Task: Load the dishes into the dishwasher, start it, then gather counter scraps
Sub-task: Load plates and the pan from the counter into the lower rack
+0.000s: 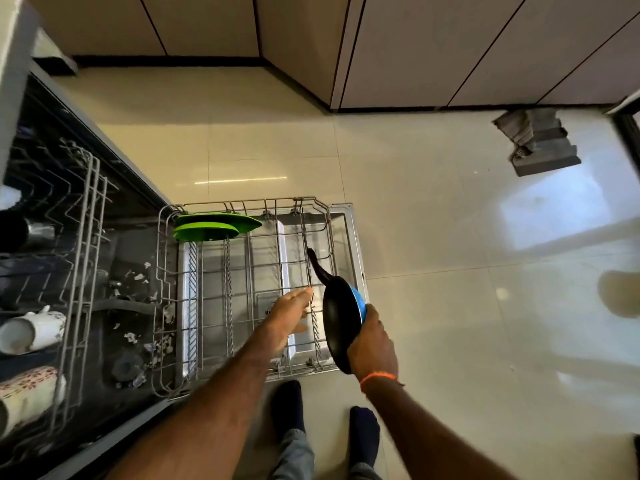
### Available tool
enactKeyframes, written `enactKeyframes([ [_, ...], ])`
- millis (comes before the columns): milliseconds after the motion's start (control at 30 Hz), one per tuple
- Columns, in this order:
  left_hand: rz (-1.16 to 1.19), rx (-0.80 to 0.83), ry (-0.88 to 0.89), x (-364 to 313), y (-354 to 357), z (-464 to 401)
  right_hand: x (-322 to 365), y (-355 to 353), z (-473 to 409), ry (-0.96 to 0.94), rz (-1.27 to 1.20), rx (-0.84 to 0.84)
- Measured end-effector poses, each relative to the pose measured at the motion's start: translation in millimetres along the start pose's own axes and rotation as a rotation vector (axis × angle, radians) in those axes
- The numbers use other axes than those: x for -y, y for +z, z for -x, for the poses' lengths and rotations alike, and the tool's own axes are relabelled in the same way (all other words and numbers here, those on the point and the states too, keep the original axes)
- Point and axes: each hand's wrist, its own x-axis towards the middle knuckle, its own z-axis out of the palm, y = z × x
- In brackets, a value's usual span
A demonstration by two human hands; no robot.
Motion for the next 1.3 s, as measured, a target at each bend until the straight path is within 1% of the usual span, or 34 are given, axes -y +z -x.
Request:
enactKeyframes([
  [133,0.072,0.143,0.007,2.2,6.9,-42.3,-17.4,46.5,-28.2,-0.090,0.089,-0.092],
  [233,0.083,0.233,0.030,4.8,19.2,-71.0,-20.7,79.8,-48.8,-0.138,0.112,-0.093],
  [300,0.047,0.217,0.055,13.8,26.8,-90.9,-20.6,100.9,-60.2,-0.150,0.108,-0.091],
  [400,0.003,0.155,0.086,33.4,26.8,-112.6,-24.9,124.9,-74.0,-0.118,0.101,-0.062],
  [500,-0.009,0.179,0.039,56.6,16.9,-124.3,-38.1,140.1,-80.1,-0.091,0.060,0.025],
  [600,-0.104,0.237,0.020,70.4,11.5,-126.4,-47.5,146.2,-77.7,-0.103,0.020,0.132],
  [667,-0.204,0.273,0.038,70.1,12.4,-127.6,-49.6,146.7,-74.2,-0.078,-0.026,0.127],
  [733,-0.253,0.292,0.043,69.1,12.0,-129.8,-51.6,147.5,-71.2,-0.076,-0.022,0.102],
  [867,-0.271,0.294,0.049,65.4,10.6,-131.0,-53.0,147.6,-76.4,-0.097,0.012,0.102],
  [967,-0.242,0.231,0.102,57.9,11.5,-128.6,-50.4,142.5,-86.2,-0.102,0.041,0.109],
  [1067,-0.178,0.173,0.069,52.4,7.9,-125.6,-48.9,134.4,-91.6,-0.107,0.077,0.118],
  [1167,-0.196,0.165,0.045,47.3,3.0,-118.7,-52.0,126.9,-93.5,-0.110,0.140,0.136],
  [1300,-0.223,0.176,0.077,44.8,4.0,-110.7,-52.4,121.8,-91.0,-0.085,0.193,0.155],
])
